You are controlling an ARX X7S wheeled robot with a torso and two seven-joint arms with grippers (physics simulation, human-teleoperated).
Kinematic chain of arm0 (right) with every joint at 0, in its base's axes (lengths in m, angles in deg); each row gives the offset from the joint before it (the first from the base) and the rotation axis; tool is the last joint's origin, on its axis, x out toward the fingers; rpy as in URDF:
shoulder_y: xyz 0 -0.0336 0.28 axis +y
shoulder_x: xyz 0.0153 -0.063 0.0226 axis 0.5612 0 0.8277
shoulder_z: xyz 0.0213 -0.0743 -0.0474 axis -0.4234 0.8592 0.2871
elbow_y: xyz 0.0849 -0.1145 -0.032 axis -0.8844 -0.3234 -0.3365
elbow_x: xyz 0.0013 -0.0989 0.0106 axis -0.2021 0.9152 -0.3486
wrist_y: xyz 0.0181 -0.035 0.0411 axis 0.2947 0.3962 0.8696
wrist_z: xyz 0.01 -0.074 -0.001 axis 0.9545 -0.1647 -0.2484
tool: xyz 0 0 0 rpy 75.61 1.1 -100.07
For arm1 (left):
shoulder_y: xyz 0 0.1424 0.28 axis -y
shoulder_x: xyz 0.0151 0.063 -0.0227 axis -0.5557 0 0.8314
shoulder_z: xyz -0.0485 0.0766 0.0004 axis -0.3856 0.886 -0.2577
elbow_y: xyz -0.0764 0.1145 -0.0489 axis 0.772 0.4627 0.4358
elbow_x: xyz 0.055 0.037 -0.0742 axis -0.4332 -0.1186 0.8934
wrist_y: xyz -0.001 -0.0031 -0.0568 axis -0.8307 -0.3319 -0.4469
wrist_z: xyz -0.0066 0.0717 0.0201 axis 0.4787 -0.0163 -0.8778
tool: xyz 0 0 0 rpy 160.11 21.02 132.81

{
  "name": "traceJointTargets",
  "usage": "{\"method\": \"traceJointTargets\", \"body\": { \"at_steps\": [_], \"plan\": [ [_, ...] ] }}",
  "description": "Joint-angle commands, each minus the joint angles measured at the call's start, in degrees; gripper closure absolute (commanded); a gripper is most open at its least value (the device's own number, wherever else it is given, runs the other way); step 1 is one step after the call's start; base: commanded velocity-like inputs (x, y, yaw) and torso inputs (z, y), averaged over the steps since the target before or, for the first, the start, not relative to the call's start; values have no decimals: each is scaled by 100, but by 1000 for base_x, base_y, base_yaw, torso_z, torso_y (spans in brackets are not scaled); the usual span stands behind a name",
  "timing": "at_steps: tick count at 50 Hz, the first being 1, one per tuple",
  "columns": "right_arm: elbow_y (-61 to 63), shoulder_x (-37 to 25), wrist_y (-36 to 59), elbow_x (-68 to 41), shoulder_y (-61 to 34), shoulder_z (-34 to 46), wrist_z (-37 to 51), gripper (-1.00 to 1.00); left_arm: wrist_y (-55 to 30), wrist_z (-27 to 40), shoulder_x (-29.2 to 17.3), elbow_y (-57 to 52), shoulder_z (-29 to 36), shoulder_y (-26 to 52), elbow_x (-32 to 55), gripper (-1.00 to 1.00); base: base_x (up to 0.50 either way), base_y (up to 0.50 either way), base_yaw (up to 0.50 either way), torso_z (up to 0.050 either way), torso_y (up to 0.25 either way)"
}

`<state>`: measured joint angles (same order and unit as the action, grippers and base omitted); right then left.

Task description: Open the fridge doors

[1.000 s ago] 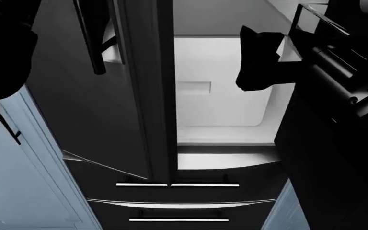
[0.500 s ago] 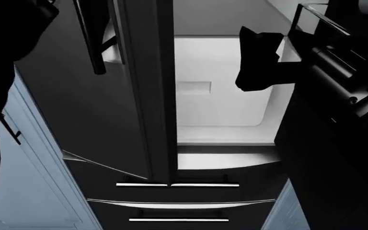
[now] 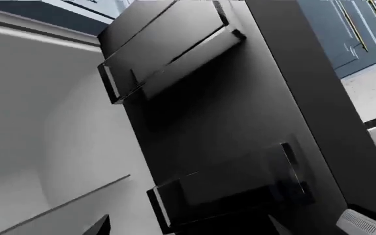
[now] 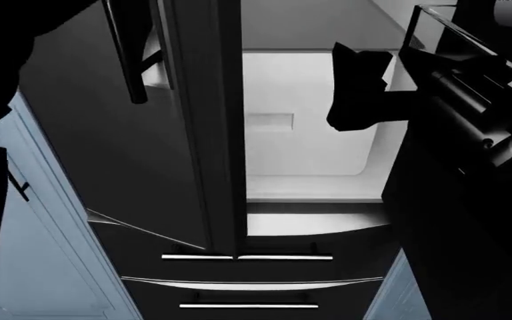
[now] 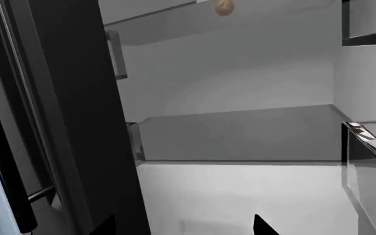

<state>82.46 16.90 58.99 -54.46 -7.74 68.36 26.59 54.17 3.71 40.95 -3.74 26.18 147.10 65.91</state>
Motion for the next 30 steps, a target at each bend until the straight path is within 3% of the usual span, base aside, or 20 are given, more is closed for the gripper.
{"method": "traceJointTargets", "body": {
  "at_steps": [1, 26, 30],
  "plan": [
    [15, -17, -22, 1, 25, -1, -1, -100, -1108, 6, 513, 1654, 148, 954, 547, -100, 0, 0, 0, 0, 0],
    [38, -72, 0, 13, -27, 33, 12, -100, -1325, 133, 543, 1842, 113, 1002, 732, -100, 0, 0, 0, 0, 0],
    [34, -71, -6, 13, -28, 31, -21, -100, -1466, -109, 434, 1428, 146, 963, 898, -100, 0, 0, 0, 0, 0]
  ]
}}
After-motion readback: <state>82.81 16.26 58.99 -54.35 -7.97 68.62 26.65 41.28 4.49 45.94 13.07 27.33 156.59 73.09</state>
